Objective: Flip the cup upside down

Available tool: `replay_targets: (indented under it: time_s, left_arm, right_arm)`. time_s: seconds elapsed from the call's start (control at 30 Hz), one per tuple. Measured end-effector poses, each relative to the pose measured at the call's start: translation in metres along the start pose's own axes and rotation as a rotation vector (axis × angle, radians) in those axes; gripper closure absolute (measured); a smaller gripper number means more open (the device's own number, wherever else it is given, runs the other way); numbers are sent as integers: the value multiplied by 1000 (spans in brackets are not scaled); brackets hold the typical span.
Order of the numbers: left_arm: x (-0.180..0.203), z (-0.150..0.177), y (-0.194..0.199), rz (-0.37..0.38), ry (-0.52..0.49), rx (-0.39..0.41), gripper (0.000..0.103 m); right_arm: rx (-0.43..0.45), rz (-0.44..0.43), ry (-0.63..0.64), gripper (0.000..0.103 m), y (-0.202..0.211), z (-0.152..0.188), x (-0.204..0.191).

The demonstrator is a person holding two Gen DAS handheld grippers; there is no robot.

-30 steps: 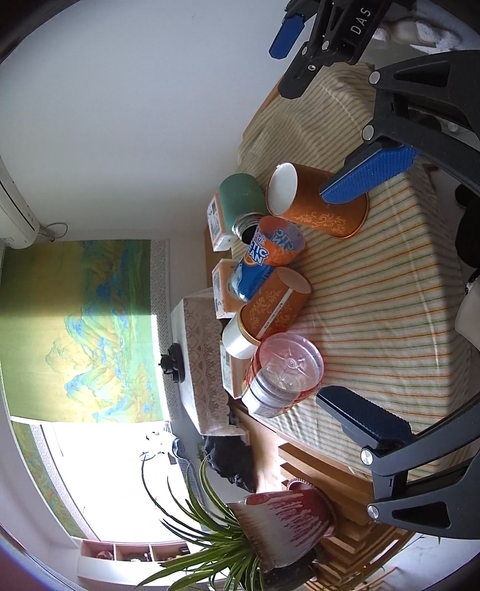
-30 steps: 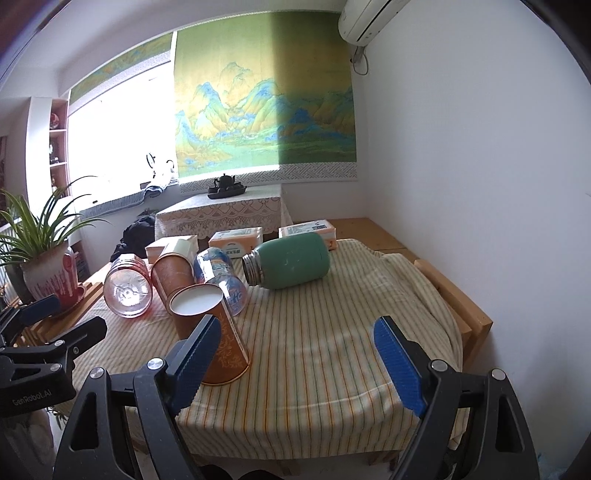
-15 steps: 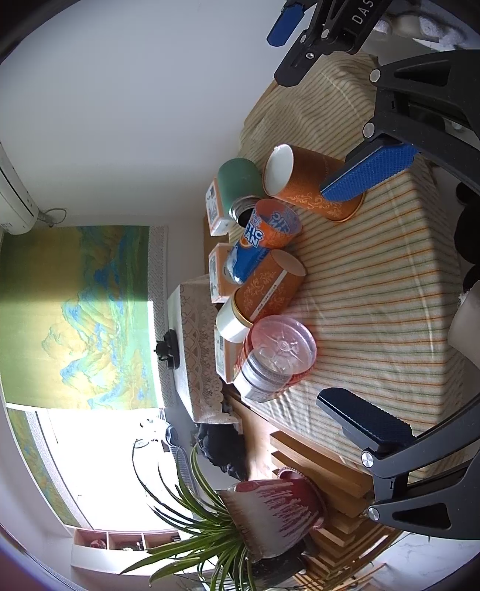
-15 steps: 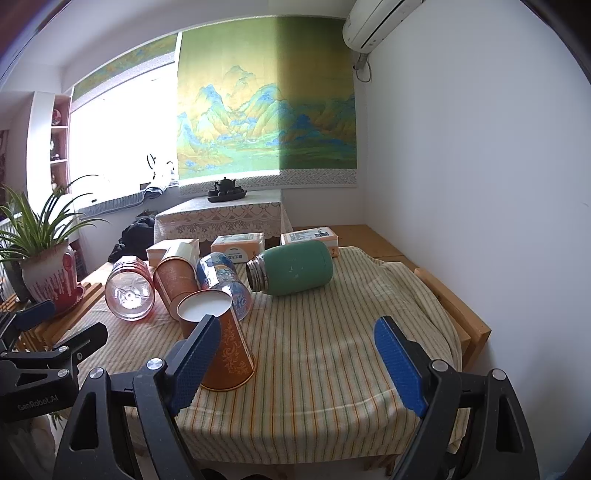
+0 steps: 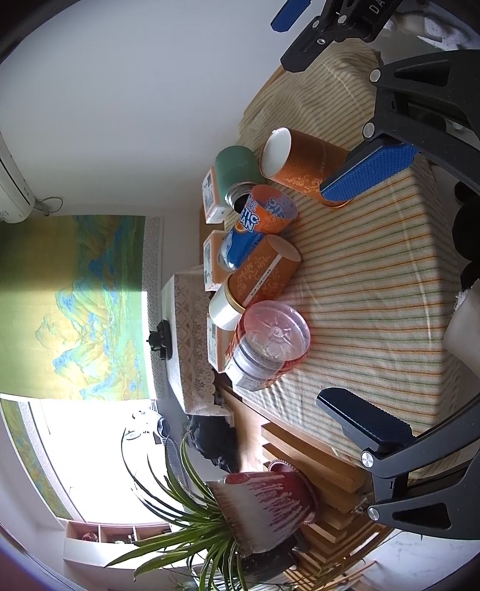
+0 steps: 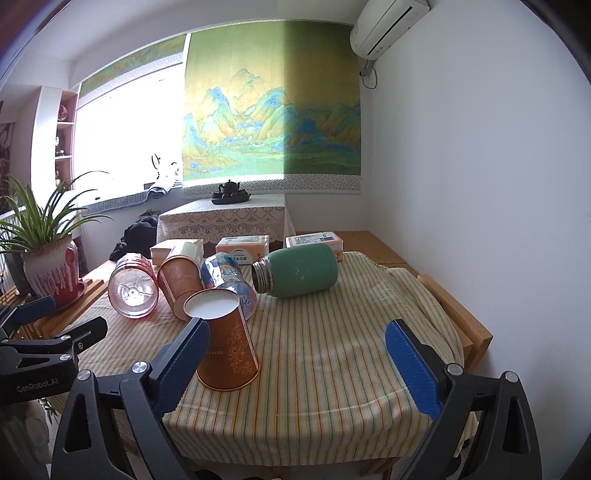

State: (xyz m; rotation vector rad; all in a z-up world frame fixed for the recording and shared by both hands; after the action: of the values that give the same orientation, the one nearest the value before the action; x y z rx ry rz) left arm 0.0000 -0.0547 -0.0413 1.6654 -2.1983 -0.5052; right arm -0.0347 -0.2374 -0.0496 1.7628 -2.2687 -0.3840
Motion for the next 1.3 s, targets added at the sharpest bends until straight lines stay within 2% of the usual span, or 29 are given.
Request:
replay_targets:
  time_s: [1.3]
  left_arm:
    - [-2, -2, 3, -3, 10, 11, 1]
  right_arm:
    - [-17, -11, -20, 8, -2, 4, 1]
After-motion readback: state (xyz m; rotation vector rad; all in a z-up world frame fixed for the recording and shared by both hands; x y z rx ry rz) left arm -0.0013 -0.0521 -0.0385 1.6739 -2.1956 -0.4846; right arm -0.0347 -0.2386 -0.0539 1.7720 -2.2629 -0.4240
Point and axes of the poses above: each gripper's, at about its wrist camera, not at the fingertips, and y roughly against the way its jaws point, x to its right, z to its underside, the point moved 1 cm from there along -y, roughly the way its jaws point, and after that the axes turned 7 degrees about z, right-handed, at the moved point
